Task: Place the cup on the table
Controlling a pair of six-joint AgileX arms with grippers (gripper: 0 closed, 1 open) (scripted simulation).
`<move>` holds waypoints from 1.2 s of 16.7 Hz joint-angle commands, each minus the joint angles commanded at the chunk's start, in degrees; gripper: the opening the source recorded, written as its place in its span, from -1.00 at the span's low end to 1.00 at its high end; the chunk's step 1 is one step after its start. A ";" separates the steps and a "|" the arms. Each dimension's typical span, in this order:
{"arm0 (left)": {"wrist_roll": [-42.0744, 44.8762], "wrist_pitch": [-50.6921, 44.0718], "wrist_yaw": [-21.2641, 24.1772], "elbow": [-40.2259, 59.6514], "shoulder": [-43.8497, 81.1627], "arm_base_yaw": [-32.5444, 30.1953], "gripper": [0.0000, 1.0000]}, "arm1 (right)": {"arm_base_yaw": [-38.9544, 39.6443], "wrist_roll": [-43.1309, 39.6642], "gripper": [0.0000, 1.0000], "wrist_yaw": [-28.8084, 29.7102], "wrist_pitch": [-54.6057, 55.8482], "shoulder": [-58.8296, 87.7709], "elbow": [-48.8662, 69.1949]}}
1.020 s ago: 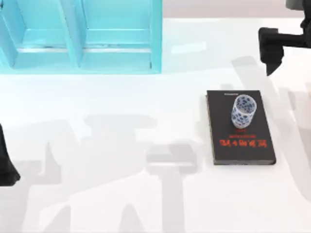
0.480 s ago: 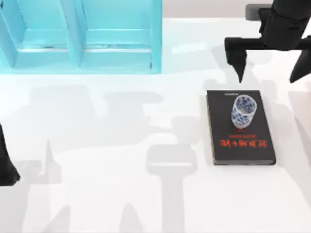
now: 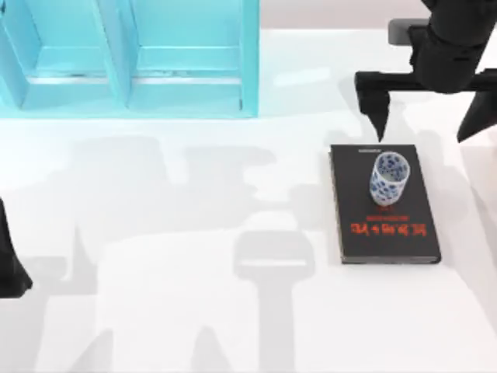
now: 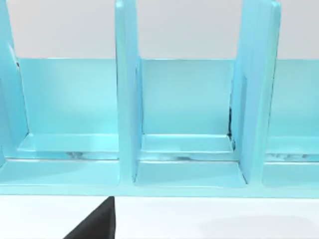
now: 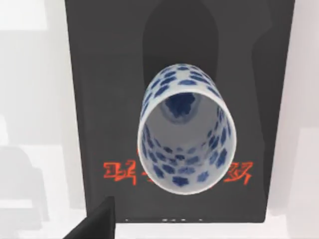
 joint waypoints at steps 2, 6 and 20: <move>0.00 0.00 0.00 0.00 0.00 0.00 1.00 | 0.08 0.05 1.00 0.00 5.33 0.22 -4.89; 0.00 0.00 0.00 0.00 0.00 0.00 1.00 | 0.25 0.14 1.00 0.01 15.92 0.72 -14.79; 0.00 0.00 0.00 0.00 0.00 0.00 1.00 | 0.35 0.20 -0.21 0.01 17.99 1.01 -16.80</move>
